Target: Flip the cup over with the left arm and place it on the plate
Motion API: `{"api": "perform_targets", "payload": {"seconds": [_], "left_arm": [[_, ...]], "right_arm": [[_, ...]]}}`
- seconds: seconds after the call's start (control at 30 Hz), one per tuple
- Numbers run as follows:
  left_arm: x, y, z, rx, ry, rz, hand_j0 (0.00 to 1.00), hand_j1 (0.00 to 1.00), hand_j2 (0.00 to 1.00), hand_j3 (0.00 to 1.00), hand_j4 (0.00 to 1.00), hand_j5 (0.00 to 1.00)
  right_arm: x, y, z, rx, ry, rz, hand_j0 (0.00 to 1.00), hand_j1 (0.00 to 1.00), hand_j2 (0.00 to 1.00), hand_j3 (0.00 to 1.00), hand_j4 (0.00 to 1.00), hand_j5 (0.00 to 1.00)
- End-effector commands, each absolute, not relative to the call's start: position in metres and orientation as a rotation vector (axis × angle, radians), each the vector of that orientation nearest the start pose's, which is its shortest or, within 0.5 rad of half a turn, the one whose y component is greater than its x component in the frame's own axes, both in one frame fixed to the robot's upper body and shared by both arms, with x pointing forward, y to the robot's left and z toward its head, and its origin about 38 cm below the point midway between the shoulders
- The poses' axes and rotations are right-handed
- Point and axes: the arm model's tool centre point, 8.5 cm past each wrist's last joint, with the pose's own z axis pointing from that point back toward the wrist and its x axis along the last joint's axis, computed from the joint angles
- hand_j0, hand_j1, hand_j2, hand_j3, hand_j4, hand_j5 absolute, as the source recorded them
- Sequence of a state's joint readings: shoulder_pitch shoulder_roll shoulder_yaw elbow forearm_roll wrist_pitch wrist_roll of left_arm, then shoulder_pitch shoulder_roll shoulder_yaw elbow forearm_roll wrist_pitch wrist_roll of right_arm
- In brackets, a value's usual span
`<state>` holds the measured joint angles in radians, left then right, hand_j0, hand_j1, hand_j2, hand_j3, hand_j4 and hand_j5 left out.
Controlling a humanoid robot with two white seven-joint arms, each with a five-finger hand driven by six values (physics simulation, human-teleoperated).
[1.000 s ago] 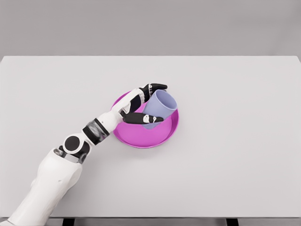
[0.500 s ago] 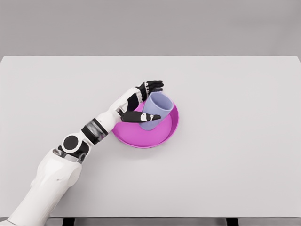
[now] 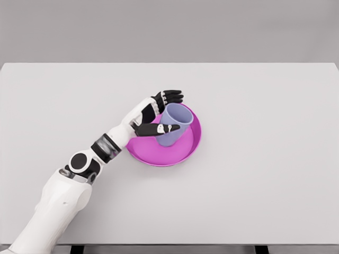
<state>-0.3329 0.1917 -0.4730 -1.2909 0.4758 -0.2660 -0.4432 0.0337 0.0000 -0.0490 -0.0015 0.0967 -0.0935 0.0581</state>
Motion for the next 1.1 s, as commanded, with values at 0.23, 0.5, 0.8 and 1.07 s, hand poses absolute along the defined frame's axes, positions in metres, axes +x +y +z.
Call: {"api": "perform_targets", "payload": {"seconds": [0.23,0.5,0.8,1.07], "left_arm": [[0.417,0.141,0.098,-0.718,-1.676,-0.564,0.85,0.85,0.85,0.85,0.85,0.85],[0.417,0.144,0.101,-0.711,-1.692,-0.571,0.91,0.91,0.91,0.91,0.91,0.91],[0.419,0.149,0.108,-0.702,-1.715,-0.574,0.91,0.91,0.91,0.91,0.91,0.91],[0.418,0.153,0.106,-0.691,-1.711,-0.574,0.92,0.92,0.92,0.92,0.92,0.92]], "right_arm": [[-0.012,-0.266,-0.262,-0.026,-0.058,0.052,1.00,1.00,1.00,1.00,1.00,1.00],[-0.012,-0.266,-0.262,-0.026,-0.058,0.052,1.00,1.00,1.00,1.00,1.00,1.00],[-0.012,-0.266,-0.262,-0.026,-0.058,0.052,1.00,1.00,1.00,1.00,1.00,1.00],[-0.012,-0.266,-0.262,-0.026,-0.058,0.052,1.00,1.00,1.00,1.00,1.00,1.00]]}}
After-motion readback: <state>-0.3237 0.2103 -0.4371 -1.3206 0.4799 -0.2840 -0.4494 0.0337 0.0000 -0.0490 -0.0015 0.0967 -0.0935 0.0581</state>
